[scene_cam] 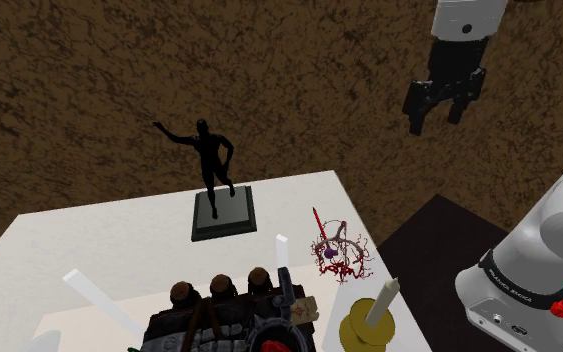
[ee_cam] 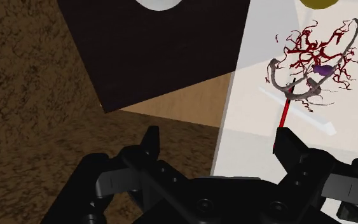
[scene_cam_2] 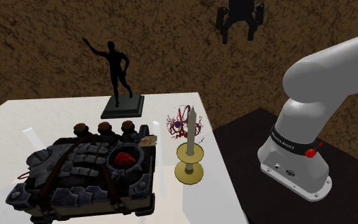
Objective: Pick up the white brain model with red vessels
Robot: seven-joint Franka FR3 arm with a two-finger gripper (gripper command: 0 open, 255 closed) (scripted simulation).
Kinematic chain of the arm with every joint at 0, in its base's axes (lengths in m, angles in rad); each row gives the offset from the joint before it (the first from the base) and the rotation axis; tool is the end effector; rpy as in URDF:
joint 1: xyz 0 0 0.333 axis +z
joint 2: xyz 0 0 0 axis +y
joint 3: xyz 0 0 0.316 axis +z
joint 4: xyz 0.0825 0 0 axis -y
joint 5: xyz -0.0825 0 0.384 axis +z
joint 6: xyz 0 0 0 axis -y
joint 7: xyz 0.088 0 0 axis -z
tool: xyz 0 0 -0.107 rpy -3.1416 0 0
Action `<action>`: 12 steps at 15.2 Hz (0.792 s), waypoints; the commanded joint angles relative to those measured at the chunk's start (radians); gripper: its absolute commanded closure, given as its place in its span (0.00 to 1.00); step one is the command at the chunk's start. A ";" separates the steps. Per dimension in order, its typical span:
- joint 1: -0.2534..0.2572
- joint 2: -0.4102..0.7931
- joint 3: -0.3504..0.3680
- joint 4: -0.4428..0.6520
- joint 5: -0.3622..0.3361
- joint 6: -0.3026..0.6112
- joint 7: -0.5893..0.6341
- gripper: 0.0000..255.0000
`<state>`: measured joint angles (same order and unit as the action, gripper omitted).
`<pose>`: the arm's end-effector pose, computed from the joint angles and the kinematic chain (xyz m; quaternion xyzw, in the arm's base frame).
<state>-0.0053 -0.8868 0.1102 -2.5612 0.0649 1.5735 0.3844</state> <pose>0.2730 0.0408 0.5218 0.9852 -0.1630 -0.0482 0.0215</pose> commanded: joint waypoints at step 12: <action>0.043 0.093 0.399 -0.205 0.270 0.369 0.505 0.00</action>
<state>0.0374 -0.8176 0.4739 -2.7608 0.3147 1.9055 0.8464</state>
